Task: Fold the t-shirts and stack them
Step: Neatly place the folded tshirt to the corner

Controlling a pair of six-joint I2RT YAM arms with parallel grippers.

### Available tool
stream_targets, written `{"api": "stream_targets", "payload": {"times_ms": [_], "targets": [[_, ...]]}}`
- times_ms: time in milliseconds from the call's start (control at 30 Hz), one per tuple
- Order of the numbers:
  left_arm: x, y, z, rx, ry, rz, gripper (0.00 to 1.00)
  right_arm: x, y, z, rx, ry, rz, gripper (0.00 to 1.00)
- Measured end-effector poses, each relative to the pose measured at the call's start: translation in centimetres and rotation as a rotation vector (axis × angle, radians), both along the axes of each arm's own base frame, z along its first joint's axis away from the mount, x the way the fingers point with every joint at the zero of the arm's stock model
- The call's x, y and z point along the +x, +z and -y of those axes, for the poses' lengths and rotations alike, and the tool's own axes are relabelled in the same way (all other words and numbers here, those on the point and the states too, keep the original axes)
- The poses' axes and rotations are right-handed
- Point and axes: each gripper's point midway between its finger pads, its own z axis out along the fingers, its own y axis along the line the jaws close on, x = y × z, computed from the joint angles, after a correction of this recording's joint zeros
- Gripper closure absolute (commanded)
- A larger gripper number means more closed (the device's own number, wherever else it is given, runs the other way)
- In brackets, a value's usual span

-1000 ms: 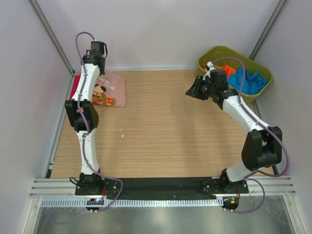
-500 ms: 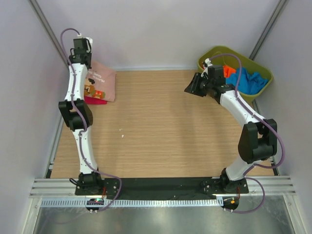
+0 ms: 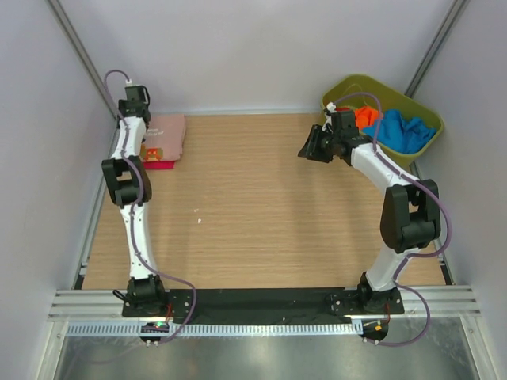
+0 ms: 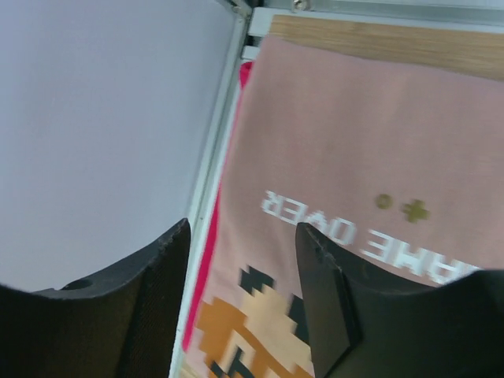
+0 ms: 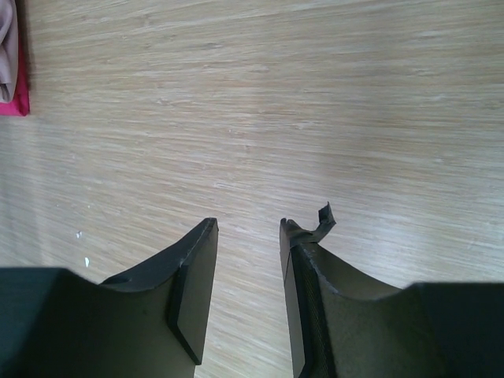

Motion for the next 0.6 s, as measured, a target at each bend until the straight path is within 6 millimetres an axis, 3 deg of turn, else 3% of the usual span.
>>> {"api": "stream_targets", "payload": {"times_ms": [333, 500, 600], "targets": [[-0.4, 1.4, 8.7, -0.181, -0.057, 0.066, 0.43, -0.1, 0.5, -0.3, 0.006, 0.015, -0.002, 0.53], [-5.7, 1.1, 12.9, -0.427, -0.094, 0.007, 0.37, -0.9, 0.2, -0.4, 0.003, 0.018, -0.034, 0.41], [-9.0, 4.3, 17.0, -0.549, -0.145, 0.033, 0.31, -1.6, 1.0, -0.3, 0.000, 0.015, -0.037, 0.13]]}}
